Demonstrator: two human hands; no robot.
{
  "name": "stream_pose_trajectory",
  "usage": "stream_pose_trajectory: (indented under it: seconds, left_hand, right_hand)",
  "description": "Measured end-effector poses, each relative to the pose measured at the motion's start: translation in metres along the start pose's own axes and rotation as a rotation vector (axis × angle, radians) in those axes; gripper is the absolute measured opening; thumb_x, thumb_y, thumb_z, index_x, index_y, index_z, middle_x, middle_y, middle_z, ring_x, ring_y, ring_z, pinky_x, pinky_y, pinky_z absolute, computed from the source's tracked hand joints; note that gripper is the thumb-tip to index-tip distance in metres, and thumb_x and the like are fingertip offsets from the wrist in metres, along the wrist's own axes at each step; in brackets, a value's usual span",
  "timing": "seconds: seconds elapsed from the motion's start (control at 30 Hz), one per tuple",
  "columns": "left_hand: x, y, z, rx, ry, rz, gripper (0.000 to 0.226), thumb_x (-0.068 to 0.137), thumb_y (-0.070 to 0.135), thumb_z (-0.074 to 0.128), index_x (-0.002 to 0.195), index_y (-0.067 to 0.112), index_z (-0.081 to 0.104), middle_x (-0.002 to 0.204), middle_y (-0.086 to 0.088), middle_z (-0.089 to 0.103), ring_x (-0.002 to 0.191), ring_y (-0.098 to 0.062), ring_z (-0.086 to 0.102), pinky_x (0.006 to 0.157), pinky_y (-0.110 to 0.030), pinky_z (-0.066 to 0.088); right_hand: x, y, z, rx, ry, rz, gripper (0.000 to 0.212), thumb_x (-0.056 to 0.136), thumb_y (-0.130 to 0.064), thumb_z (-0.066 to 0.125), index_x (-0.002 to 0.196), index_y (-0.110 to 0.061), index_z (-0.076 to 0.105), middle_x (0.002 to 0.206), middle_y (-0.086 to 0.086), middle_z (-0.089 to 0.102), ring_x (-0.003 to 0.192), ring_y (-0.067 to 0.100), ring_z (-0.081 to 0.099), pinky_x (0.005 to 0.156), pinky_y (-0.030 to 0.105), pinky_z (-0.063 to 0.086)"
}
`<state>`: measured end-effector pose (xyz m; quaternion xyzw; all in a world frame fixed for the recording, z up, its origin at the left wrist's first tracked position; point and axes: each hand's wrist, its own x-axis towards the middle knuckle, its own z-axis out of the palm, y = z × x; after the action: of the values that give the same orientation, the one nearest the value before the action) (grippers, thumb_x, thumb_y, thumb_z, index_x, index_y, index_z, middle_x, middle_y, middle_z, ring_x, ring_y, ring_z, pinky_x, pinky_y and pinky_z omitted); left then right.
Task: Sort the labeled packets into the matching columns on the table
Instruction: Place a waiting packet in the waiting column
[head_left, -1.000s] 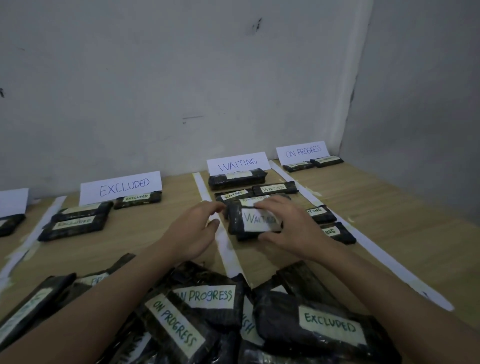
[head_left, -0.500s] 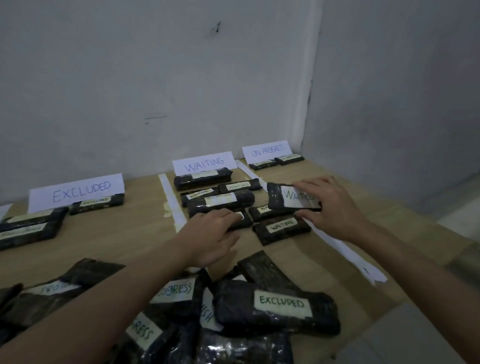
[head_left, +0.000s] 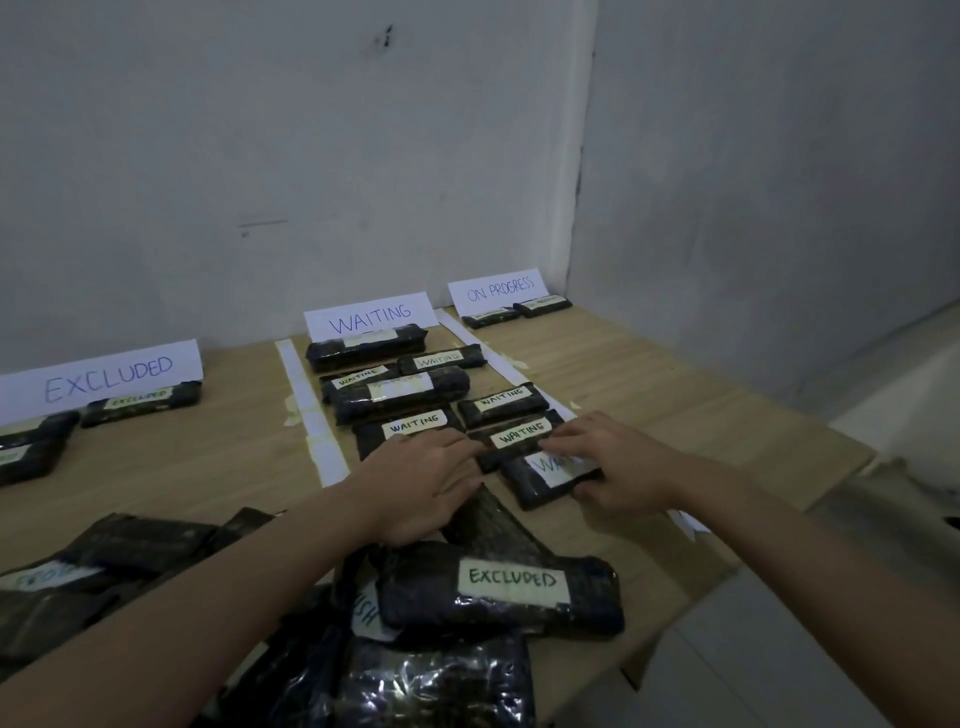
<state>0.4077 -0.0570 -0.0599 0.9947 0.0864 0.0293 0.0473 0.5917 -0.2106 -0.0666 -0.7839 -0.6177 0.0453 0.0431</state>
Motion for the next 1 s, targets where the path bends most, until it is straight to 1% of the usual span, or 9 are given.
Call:
stream_pose_trajectory:
  seconds: [0.17,0.27,0.4,0.47,0.57,0.63,0.7,0.83,1.0]
  left_hand:
    - [-0.01,-0.012,-0.005,-0.033,-0.008,-0.04,0.063,0.084,0.05,0.018,0.137,0.023,0.037,0.141,0.006,0.042,0.128,-0.012,0.039,0.103,-0.035,0.035]
    - [-0.016,-0.018,-0.008,-0.053,0.0,-0.068,0.063,0.084,0.049,0.019,0.136,0.022,0.038,0.138,0.004,0.044,0.126,-0.014,0.042,0.102,-0.036,0.036]
    - [-0.022,-0.025,-0.009,-0.058,0.002,-0.091,0.062,0.084,0.048,0.021,0.135,0.02,0.04,0.137,0.002,0.046,0.125,-0.017,0.043,0.102,-0.038,0.037]
    - [-0.025,-0.025,-0.01,-0.049,-0.005,-0.098,0.059,0.087,0.047,0.022,0.136,0.019,0.04,0.138,0.001,0.045,0.126,-0.018,0.043,0.102,-0.038,0.037]
    - [-0.03,-0.025,-0.011,-0.044,-0.008,-0.1,0.044,0.097,0.037,0.032,0.138,0.019,0.037,0.14,0.001,0.042,0.127,-0.018,0.041,0.104,-0.036,0.034]
    - [-0.034,-0.026,-0.014,-0.049,0.01,-0.101,0.042,0.098,0.032,0.034,0.137,0.019,0.037,0.139,0.001,0.043,0.127,-0.017,0.041,0.103,-0.034,0.034]
    - [-0.039,-0.028,-0.017,-0.059,0.031,-0.106,0.041,0.097,0.032,0.035,0.137,0.02,0.039,0.136,0.001,0.045,0.125,-0.016,0.041,0.101,-0.033,0.035]
    - [-0.05,-0.037,-0.018,-0.058,0.05,-0.14,0.04,0.097,0.033,0.035,0.136,0.021,0.039,0.135,0.002,0.046,0.123,-0.017,0.043,0.101,-0.036,0.037]
    - [-0.061,-0.047,-0.02,-0.094,0.067,-0.186,0.038,0.098,0.032,0.034,0.135,0.023,0.04,0.134,0.003,0.048,0.12,-0.016,0.046,0.099,-0.035,0.038]
  right_hand:
    - [0.001,0.0,0.002,0.051,-0.047,-0.007,0.065,0.081,-0.014,0.058,0.141,-0.022,0.035,0.142,0.0,0.034,0.132,0.014,0.025,0.109,0.031,0.027]
    - [-0.001,-0.01,-0.002,0.092,0.068,-0.037,0.065,0.076,-0.009,0.057,0.138,-0.021,0.041,0.138,-0.002,0.037,0.129,0.012,0.029,0.107,0.028,0.027]
    - [0.001,-0.047,-0.006,0.203,0.165,-0.172,0.041,0.082,-0.011,0.059,0.12,-0.024,0.06,0.117,-0.004,0.056,0.107,0.008,0.048,0.088,0.02,0.037]
    - [0.004,-0.065,-0.008,0.2,0.087,-0.226,0.04,0.083,-0.01,0.057,0.121,-0.023,0.059,0.119,-0.002,0.058,0.105,0.009,0.05,0.087,0.022,0.039]
    - [0.014,-0.079,-0.011,0.141,-0.18,-0.19,0.059,0.079,-0.008,0.057,0.136,-0.019,0.043,0.135,0.006,0.046,0.124,0.02,0.042,0.103,0.033,0.037]
    - [0.024,-0.085,-0.011,0.116,-0.325,-0.136,0.071,0.076,-0.013,0.06,0.141,-0.024,0.033,0.131,0.008,0.049,0.12,0.023,0.046,0.1,0.036,0.041]
    - [0.033,-0.089,-0.012,0.088,-0.372,-0.109,0.075,0.075,-0.016,0.062,0.141,-0.032,0.031,0.127,0.006,0.051,0.116,0.023,0.049,0.096,0.034,0.045]
    - [0.043,-0.094,-0.021,0.087,-0.351,-0.101,0.075,0.074,-0.018,0.073,0.138,-0.03,0.036,0.132,0.0,0.047,0.118,0.019,0.047,0.09,0.026,0.041]
    - [0.059,-0.105,-0.028,0.224,-0.172,-0.114,0.078,0.067,-0.019,0.08,0.134,-0.03,0.042,0.125,-0.003,0.045,0.116,0.016,0.044,0.094,0.032,0.042]
